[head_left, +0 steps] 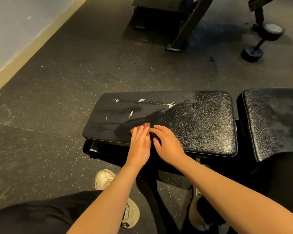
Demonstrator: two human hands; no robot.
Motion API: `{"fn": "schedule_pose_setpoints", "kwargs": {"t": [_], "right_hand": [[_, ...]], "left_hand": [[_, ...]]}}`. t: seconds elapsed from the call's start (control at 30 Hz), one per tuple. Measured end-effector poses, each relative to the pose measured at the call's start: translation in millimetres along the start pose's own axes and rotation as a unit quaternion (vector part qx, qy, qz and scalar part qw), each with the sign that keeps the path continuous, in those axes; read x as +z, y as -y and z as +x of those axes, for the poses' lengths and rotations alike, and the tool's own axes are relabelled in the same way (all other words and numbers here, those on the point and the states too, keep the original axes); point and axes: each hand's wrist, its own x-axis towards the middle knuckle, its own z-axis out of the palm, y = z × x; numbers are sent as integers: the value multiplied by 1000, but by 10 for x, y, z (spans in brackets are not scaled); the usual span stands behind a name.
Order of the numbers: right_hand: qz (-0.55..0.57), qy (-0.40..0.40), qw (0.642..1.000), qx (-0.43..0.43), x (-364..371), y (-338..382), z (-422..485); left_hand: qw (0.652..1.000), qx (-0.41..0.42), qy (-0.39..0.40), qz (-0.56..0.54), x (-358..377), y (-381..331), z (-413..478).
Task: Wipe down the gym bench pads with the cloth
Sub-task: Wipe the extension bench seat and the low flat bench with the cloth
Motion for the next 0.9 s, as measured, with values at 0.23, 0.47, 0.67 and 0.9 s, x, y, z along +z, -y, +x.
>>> {"fn": "schedule_pose_setpoints", "kwargs": {"t": [0.23,0.47,0.67,0.9], "right_hand": [[-114,87,979,-148,360,215,121],[-208,34,977,-23,281,127,664],[-97,67,988,-97,684,442,779],[-164,82,968,-170,465,219,847]], "left_hand": [[980,-162,-111,-43,-316,217,-18],[978,-187,-92,23,-293,471,-16],[941,-258,-192,-100,-421,523,89],[966,-198,-165,-24,-305,518,24]]}}
